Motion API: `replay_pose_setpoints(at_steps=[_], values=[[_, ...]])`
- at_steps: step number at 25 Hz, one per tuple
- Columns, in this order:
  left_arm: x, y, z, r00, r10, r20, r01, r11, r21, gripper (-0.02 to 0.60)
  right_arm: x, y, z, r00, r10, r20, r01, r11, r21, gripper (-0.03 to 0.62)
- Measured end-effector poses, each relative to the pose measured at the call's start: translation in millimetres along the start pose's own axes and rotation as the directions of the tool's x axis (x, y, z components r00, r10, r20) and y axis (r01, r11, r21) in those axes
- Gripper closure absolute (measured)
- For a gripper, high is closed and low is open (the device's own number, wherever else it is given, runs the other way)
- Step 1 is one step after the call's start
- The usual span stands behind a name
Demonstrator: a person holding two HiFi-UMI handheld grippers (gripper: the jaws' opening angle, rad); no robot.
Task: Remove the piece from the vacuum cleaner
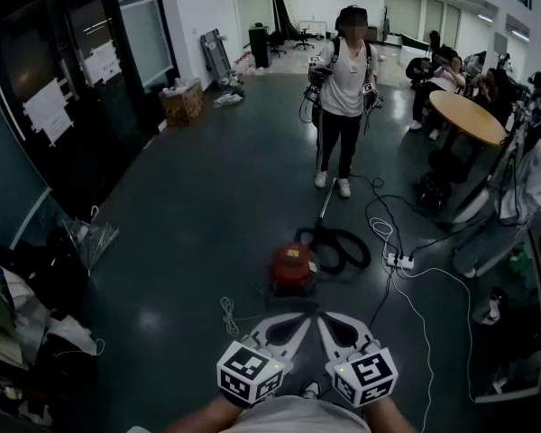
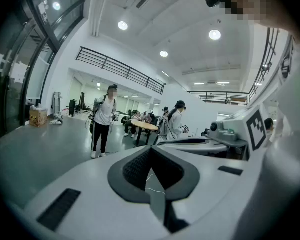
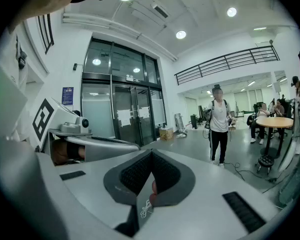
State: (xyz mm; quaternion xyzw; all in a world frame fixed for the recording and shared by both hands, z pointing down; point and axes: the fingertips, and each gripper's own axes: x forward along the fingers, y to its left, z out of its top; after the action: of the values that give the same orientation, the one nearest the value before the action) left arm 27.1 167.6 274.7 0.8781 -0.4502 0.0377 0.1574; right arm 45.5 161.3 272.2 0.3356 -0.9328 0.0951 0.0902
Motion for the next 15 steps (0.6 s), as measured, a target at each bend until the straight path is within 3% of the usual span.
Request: replay_pose_setpoints(at_steps=[15], values=[[-9,-10,-17,1.000,0.014,-0.014,-0.014,1.000,-0.020,0.575,-13,11,-8,0.999,0.050,0.010,-0.050,0.998,0.036,0.579]])
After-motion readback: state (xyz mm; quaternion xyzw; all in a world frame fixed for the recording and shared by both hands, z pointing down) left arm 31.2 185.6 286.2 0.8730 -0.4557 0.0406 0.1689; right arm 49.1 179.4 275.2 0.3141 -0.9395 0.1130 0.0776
